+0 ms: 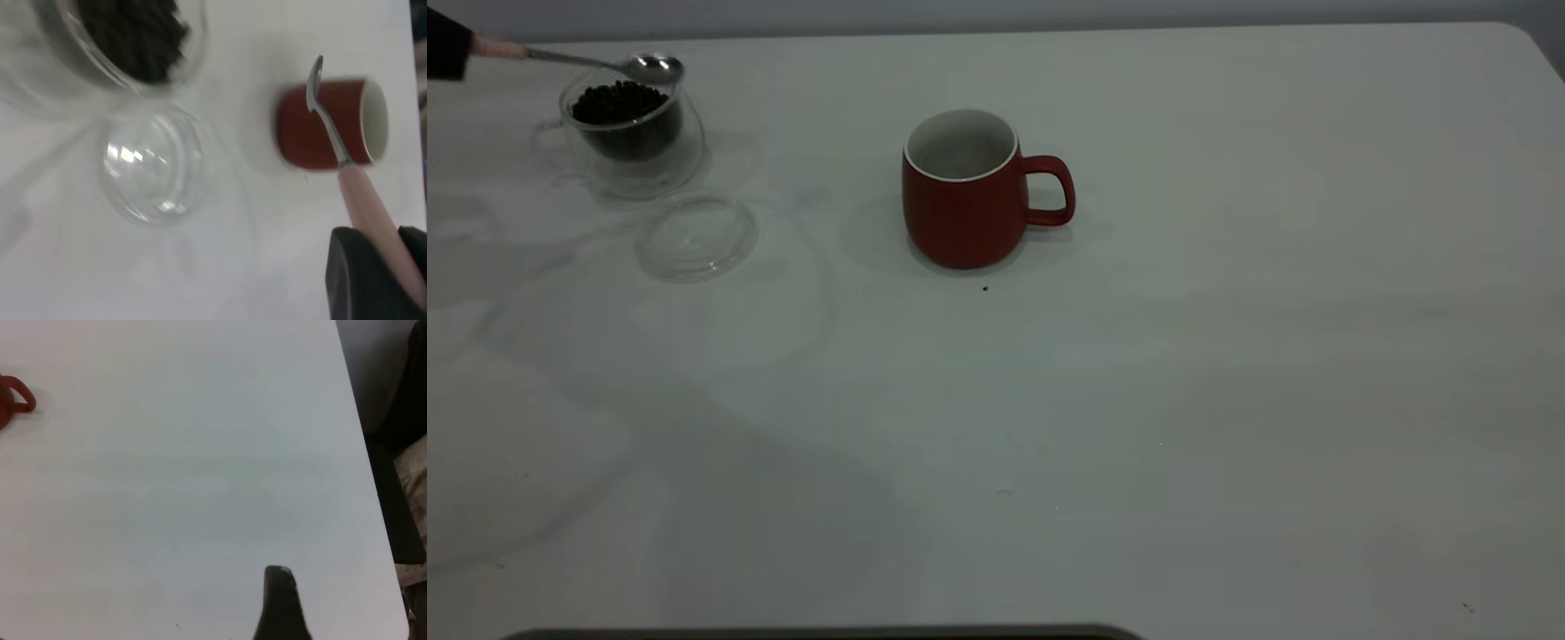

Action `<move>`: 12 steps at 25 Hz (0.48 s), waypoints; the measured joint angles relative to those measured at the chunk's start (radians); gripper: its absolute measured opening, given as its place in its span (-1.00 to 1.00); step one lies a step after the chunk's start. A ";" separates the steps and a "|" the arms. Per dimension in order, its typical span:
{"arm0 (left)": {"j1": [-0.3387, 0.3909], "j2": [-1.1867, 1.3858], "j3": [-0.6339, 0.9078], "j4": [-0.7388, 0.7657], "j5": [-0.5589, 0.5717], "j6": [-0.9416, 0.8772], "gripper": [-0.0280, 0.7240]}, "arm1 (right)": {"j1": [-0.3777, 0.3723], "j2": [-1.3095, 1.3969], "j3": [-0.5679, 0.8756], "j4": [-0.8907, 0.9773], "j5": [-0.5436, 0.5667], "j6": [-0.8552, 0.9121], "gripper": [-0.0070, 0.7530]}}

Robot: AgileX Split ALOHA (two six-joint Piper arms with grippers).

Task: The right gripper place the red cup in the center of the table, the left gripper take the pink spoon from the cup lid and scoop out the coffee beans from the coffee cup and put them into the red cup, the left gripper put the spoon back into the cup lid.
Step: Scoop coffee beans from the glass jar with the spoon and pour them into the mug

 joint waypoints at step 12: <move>0.129 0.040 -0.035 -0.013 -0.097 -0.058 -0.58 | 0.000 0.000 0.000 0.000 0.000 0.000 0.54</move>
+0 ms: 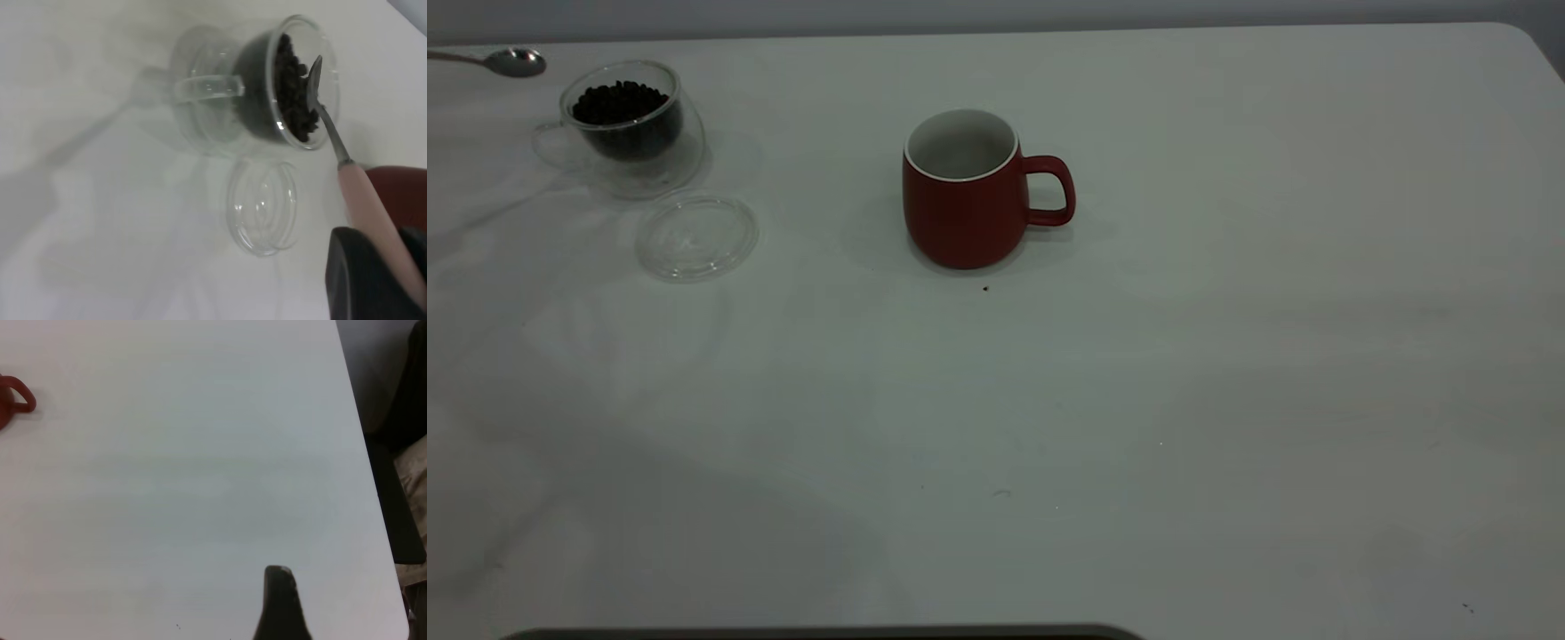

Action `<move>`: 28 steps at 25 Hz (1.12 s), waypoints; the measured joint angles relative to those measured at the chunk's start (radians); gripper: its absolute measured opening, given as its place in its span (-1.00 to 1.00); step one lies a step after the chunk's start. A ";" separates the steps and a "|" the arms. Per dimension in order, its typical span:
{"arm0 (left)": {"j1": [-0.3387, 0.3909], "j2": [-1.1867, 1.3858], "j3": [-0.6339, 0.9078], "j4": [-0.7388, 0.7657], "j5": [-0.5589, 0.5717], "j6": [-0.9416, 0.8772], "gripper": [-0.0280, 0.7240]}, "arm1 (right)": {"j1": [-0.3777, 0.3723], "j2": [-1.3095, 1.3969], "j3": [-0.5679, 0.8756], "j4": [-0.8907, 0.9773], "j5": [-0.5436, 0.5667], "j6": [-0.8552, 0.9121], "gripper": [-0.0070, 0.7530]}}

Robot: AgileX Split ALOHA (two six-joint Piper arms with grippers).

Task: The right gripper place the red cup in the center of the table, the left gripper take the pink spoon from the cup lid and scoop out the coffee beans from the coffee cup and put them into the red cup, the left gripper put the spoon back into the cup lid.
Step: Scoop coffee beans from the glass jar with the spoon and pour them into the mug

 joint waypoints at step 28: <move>-0.073 0.140 -0.002 -0.118 -0.001 -0.061 -0.58 | 0.000 0.000 0.000 0.000 0.000 0.000 0.54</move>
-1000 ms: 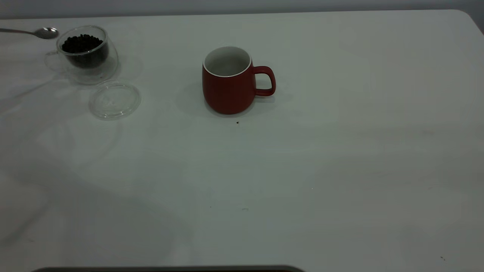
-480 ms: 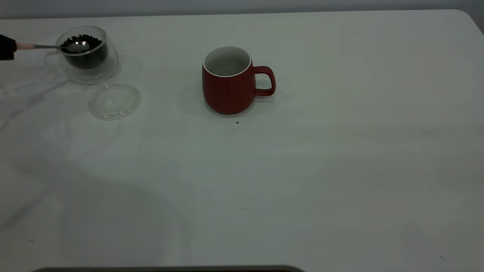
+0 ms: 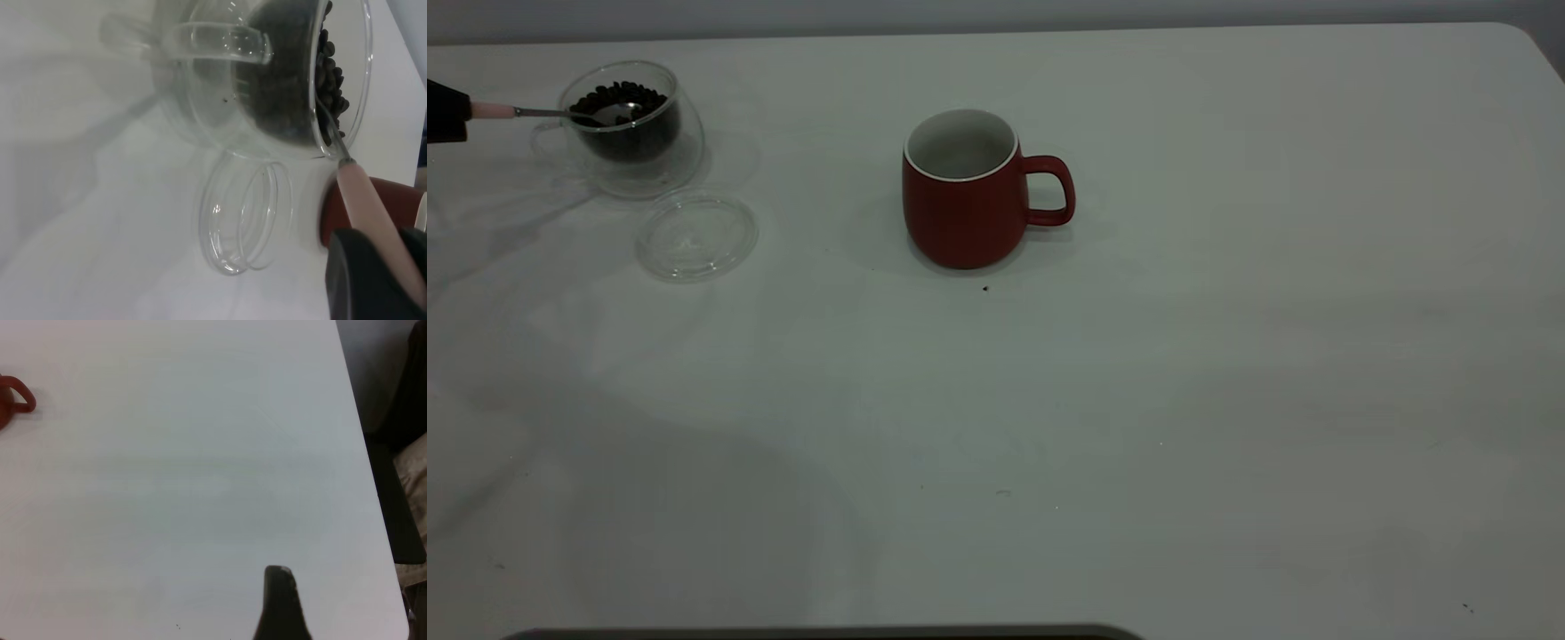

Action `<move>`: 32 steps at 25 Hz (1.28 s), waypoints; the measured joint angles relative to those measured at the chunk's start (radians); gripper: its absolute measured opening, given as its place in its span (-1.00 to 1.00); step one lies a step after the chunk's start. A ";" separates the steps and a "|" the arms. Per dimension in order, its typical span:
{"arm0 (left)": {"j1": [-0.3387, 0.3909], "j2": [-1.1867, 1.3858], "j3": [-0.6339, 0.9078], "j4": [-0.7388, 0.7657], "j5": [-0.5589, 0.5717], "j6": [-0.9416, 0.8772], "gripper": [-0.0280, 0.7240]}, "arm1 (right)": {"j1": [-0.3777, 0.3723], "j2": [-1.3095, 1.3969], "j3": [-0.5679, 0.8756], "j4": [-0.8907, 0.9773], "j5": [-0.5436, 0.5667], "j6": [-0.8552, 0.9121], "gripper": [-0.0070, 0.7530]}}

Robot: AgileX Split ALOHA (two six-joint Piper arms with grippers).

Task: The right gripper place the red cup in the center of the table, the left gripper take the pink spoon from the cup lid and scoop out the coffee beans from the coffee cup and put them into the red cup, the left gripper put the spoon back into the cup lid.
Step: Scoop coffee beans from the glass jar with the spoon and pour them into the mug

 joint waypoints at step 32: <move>0.032 0.040 -0.006 -0.047 0.133 -0.077 -0.58 | 0.000 0.000 0.000 0.000 0.000 0.000 0.54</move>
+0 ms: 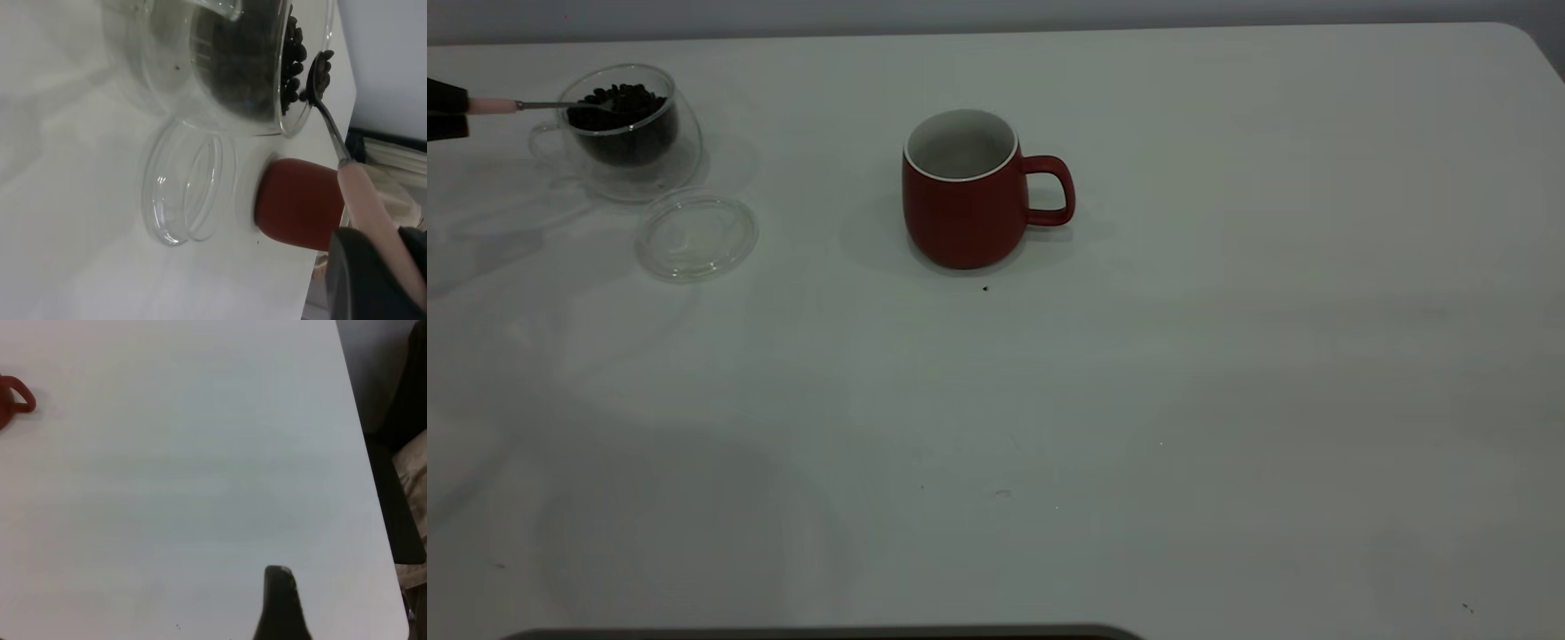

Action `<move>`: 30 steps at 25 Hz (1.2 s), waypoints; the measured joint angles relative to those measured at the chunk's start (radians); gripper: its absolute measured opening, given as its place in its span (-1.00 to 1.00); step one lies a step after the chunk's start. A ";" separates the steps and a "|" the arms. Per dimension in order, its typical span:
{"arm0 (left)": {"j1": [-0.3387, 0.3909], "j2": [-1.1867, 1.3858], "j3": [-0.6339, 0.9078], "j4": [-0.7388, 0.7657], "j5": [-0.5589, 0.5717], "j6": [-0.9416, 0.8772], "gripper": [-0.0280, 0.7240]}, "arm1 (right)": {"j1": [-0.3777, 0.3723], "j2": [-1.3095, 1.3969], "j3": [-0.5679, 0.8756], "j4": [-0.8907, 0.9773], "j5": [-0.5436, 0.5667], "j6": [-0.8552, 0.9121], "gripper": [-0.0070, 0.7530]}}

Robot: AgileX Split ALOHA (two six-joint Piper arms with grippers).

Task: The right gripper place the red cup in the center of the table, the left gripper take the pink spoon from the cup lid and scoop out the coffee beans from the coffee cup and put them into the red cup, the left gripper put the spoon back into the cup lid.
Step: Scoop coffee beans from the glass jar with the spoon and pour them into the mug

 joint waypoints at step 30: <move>0.017 0.000 0.000 -0.046 0.025 0.047 -0.58 | 0.000 0.000 0.000 0.000 0.000 0.000 0.54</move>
